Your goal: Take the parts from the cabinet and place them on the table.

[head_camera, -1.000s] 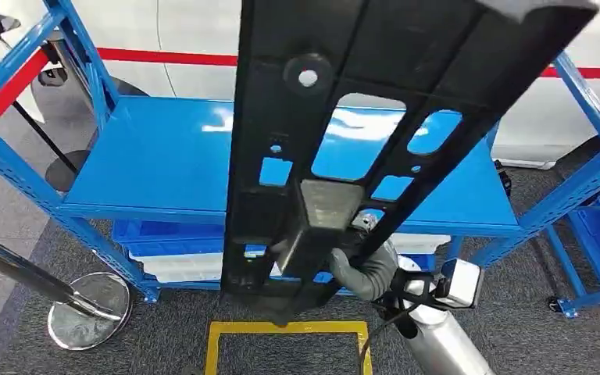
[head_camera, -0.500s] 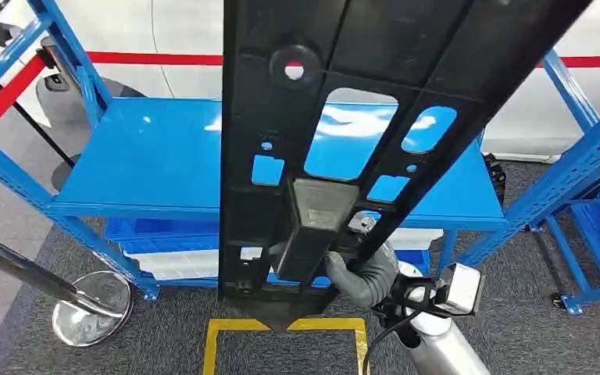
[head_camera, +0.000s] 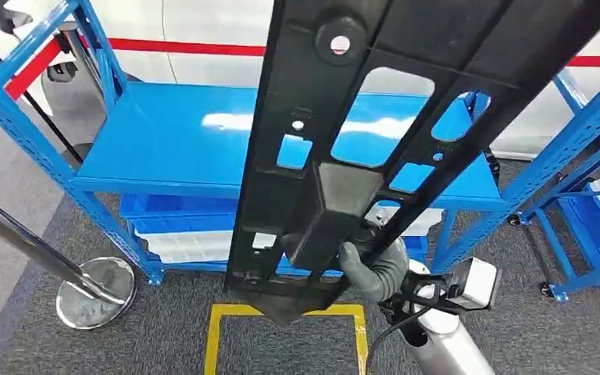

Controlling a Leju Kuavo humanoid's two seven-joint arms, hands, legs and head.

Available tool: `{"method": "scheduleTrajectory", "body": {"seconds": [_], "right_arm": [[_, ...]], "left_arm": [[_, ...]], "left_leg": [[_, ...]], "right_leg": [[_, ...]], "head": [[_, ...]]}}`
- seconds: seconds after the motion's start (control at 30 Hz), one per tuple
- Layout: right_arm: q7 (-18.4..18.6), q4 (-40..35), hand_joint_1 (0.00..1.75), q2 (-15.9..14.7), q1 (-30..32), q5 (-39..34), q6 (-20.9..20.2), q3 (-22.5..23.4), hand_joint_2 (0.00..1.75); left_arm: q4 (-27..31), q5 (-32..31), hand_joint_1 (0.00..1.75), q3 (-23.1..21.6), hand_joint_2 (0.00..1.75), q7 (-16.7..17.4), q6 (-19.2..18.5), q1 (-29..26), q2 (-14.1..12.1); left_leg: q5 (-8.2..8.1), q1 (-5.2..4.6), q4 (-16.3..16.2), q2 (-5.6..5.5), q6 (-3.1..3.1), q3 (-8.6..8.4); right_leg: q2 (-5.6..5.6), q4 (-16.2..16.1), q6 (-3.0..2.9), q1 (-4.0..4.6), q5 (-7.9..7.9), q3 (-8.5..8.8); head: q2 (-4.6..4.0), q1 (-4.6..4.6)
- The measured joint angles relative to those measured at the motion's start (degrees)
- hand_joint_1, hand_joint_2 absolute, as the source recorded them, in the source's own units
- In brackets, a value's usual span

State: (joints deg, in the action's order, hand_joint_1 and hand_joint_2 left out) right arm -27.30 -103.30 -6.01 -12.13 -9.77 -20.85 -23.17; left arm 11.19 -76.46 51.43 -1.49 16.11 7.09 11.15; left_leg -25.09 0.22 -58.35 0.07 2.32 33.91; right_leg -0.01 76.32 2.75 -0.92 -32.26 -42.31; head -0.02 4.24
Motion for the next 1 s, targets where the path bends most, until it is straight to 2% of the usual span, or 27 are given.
{"method": "scheduleTrajectory", "body": {"seconds": [0.03,0.07,0.1,0.13,0.17,0.23,0.27,0.3,0.33,0.37,0.43,0.47,0.5,0.53,0.57,0.6,0.63,0.67,0.7,0.73,0.8,0.83,0.87,0.9,0.93,0.97,1.0], "right_arm": [[0.02,0.0,1.75,0.0,0.23,-0.04,-0.02,0.28,1.75],[0.02,0.0,1.75,0.0,0.3,-0.09,-0.02,0.48,1.75],[0.02,0.0,1.75,0.0,0.29,-0.11,-0.02,0.57,1.75],[0.02,-0.13,1.75,0.02,0.26,-0.13,-0.02,0.7,1.75],[0.04,-0.22,1.75,0.07,0.25,-0.15,-0.04,0.74,1.75],[0.0,-0.28,1.75,0.07,0.21,-0.22,-0.02,1.03,1.75],[0.0,-0.28,1.75,0.09,0.22,-0.22,-0.02,1.16,1.75],[0.0,-0.28,1.75,0.13,0.24,-0.22,-0.02,1.22,1.75],[0.02,-0.28,1.75,0.2,0.17,-0.2,-0.02,1.27,1.75],[0.0,-0.33,1.75,0.37,0.2,-0.22,-0.04,1.29,1.75],[0.0,-0.33,1.75,0.63,0.33,-0.22,-0.15,1.33,1.75],[0.0,-0.31,1.75,0.77,0.33,-0.22,-0.18,1.33,1.75],[0.0,-0.31,1.75,0.87,0.33,-0.2,-0.18,1.33,1.75],[0.0,-0.26,1.75,1.07,0.31,-0.2,-0.2,1.35,1.75],[0.02,-0.26,1.75,1.22,0.3,-0.2,-0.2,1.35,1.75],[0.0,-0.26,1.75,1.33,0.28,-0.2,-0.22,1.4,1.75],[0.0,-0.26,1.75,1.5,0.23,-0.2,-0.26,1.42,1.75],[0.0,-0.26,1.75,1.62,0.21,-0.22,-0.28,1.51,1.75],[0.02,-0.26,1.75,1.77,0.15,-0.22,-0.28,1.64,1.75],[0.02,-0.24,1.75,1.84,-0.01,-0.22,-0.31,1.64,1.75],[0.07,-0.24,1.75,2.01,-0.13,-0.31,-0.33,1.73,1.75],[0.07,-0.17,1.75,2.03,-0.1,-0.41,-0.33,1.88,1.75],[0.11,-0.17,1.75,2.03,-0.13,-0.42,-0.33,2.01,1.75],[0.17,-0.15,1.75,2.03,-0.11,-0.46,-0.33,2.16,1.75],[0.22,-0.09,1.75,2.03,-0.11,-0.57,-0.35,2.21,1.75],[0.26,0.09,1.75,2.03,-0.11,-0.72,-0.57,2.21,1.75],[0.37,0.22,1.75,2.03,-0.11,-0.79,-0.9,2.21,1.75]], "left_arm": [[0.0,-0.18,0.0,0.0,1.75,0.2,0.0,0.0,0.0],[0.0,-0.24,0.0,-0.02,1.75,0.2,-0.02,0.03,0.0],[0.0,-0.28,0.0,-0.02,1.75,0.2,-0.02,0.09,0.0],[0.0,-0.28,0.0,-0.02,1.75,0.24,-0.04,0.2,0.0],[0.0,-0.33,0.0,-0.04,1.75,0.26,-0.06,0.2,0.0],[0.0,-0.35,0.0,-0.04,1.75,0.33,-0.13,0.08,-0.07],[0.0,-0.35,0.0,-0.04,1.75,0.33,-0.17,0.04,-0.04],[0.0,-0.35,0.0,-0.04,1.75,0.33,-0.17,-0.12,-0.07],[0.0,-0.37,0.0,-0.04,1.75,0.33,-0.17,-0.08,-0.07],[0.0,-0.37,0.0,-0.04,1.75,0.31,-0.17,-0.07,-0.07],[0.0,-0.37,0.0,-0.04,1.75,0.37,-0.17,0.0,-0.07],[0.0,-0.31,0.0,-0.04,1.75,0.37,-0.17,0.0,-0.07],[0.0,-0.28,0.0,-0.04,1.75,0.39,-0.17,-0.01,-0.07],[0.0,-0.26,0.0,-0.04,1.75,0.46,-0.15,-0.04,-0.07],[0.0,-0.17,0.0,-0.04,1.75,0.55,-0.13,-0.06,-0.07],[0.0,-0.11,0.0,-0.04,1.75,0.72,-0.06,-0.16,-0.09],[0.0,0.04,0.0,-0.02,1.75,0.83,0.0,-0.33,-0.09],[0.0,0.04,0.0,-0.02,1.75,0.94,0.02,-0.36,-0.11],[0.0,0.04,0.0,-0.02,1.75,0.94,0.09,-0.41,-0.13],[0.0,0.04,0.0,-0.02,1.75,0.94,0.15,-0.63,-0.11],[-0.04,0.04,0.0,-0.02,1.75,1.22,0.15,-0.96,-0.11],[-0.04,0.04,0.0,0.0,1.75,1.29,0.15,-0.92,-0.13],[-0.04,0.04,0.0,0.0,1.75,1.31,0.15,-0.9,-0.13],[-0.04,0.04,0.0,0.0,1.75,1.31,0.15,-0.9,-0.13],[-0.04,0.18,0.0,0.0,1.75,1.29,0.15,-0.93,-0.13],[-0.04,0.31,0.0,0.0,1.75,1.25,0.15,-0.94,-0.13],[-0.04,0.7,0.0,0.02,1.75,1.25,0.2,-0.91,-0.13]], "left_leg": [[0.46,-0.03,-0.13,0.0,-0.1,0.75],[0.89,-0.07,-0.2,-0.03,-0.21,1.4],[1.2,-0.08,-0.27,-0.07,-0.32,1.72],[1.7,-0.11,-0.32,-0.14,-0.62,1.99],[2.07,-0.26,-0.33,-0.17,-1.01,2.25],[3.09,0.06,0.29,-0.17,-1.8,2.13],[3.68,0.09,0.55,-0.19,-2.14,2.27],[3.81,-0.19,0.5,-0.31,-2.54,2.67],[1.57,0.07,-0.48,-0.28,-2.67,3.4],[-2.41,0.1,-3.58,-0.26,-2.71,4.25],[-8.55,0.21,-11.85,-0.26,-3.05,5.63],[-9.58,0.21,-15.41,-0.24,-3.19,5.96],[-8.86,0.21,-17.26,-0.23,-3.24,5.61],[-6.73,0.21,-16.81,-0.23,-3.21,4.26],[-4.29,0.21,-14.04,-0.23,-3.12,1.85],[-2.73,0.21,-9.5,-0.23,-2.96,-1.47],[-3.67,0.2,-4.15,-0.23,-2.74,-5.12],[-5.71,-0.16,0.04,-0.25,-2.6,-7.76],[-6.26,-0.23,1.05,-0.37,-2.16,-8.19],[-5.9,-0.26,1.2,-0.42,-2.01,-7.52],[-4.59,-0.11,1.34,-0.36,-1.04,-6.87],[-3.89,0.01,1.4,0.03,-0.7,-6.2],[-3.22,0.01,1.38,0.06,-0.16,-5.37],[-2.47,-0.04,1.37,0.12,-0.04,-4.56],[-1.67,-0.09,1.32,0.13,0.0,-3.64],[-0.85,-0.12,1.21,0.13,-0.1,-2.57],[-0.18,-0.13,1.14,0.13,-0.2,-1.58]], "right_leg": [[0.0,-1.62,-0.1,0.0,1.88,2.01],[0.01,-5.51,-0.31,0.01,3.72,5.17],[0.01,-9.24,-0.52,0.02,4.57,7.93],[0.09,-16.03,-1.03,0.14,3.27,12.57],[0.17,-19.39,-1.48,0.63,2.22,14.23],[0.16,-19.13,-2.06,1.08,3.12,13.89],[0.09,-19.16,-2.57,1.14,3.63,13.56],[-0.12,-20.14,-3.22,0.48,4.62,13.07],[-0.4,-20.29,-3.73,0.57,5.48,12.48],[-0.48,-20.3,-4.25,0.59,6.14,11.62],[-0.61,-20.2,-4.46,0.84,7.3,10.14],[-0.7,-20.06,-4.46,0.95,7.9,9.31],[-0.7,-19.87,-4.42,1.03,8.45,8.39],[-0.71,-19.55,-4.34,1.06,9.01,7.35],[-0.71,-19.15,-4.23,1.06,9.5,6.31],[-0.68,-18.68,-4.08,1.06,9.99,5.32],[-0.65,-18.09,-3.85,1.06,10.39,4.63],[-0.59,-17.79,-3.54,1.38,10.66,4.05],[-0.69,-17.79,-3.17,1.26,11.18,4.05],[-0.8,-17.86,-2.88,1.13,11.67,4.08],[-0.79,-18.14,-2.08,1.27,12.76,3.83],[-0.39,-17.43,-1.85,0.82,11.13,3.3],[-0.31,-15.26,-1.64,0.75,7.57,2.42],[-0.28,-11.37,-1.36,0.54,3.52,1.37],[-0.28,-6.74,-1.08,0.43,0.36,0.3],[-0.28,-2.51,-0.85,0.29,-1.09,-0.48],[-0.27,0.0,-0.7,0.14,-0.47,-0.48]], "head": [[0.0,0.0],[0.0,0.0],[0.0,0.0],[0.0,0.0],[0.0,0.02],[0.0,0.02],[0.0,0.02],[0.0,0.0],[0.0,0.02],[0.0,0.02],[0.0,0.02],[0.0,0.02],[0.0,0.02],[0.0,0.02],[0.0,0.02],[0.0,0.02],[0.0,0.04],[0.0,0.04],[0.0,0.04],[0.0,0.02],[0.0,0.02],[0.0,0.02],[0.0,0.02],[0.0,0.02],[0.0,0.02],[0.0,0.02],[0.0,0.02]]}}
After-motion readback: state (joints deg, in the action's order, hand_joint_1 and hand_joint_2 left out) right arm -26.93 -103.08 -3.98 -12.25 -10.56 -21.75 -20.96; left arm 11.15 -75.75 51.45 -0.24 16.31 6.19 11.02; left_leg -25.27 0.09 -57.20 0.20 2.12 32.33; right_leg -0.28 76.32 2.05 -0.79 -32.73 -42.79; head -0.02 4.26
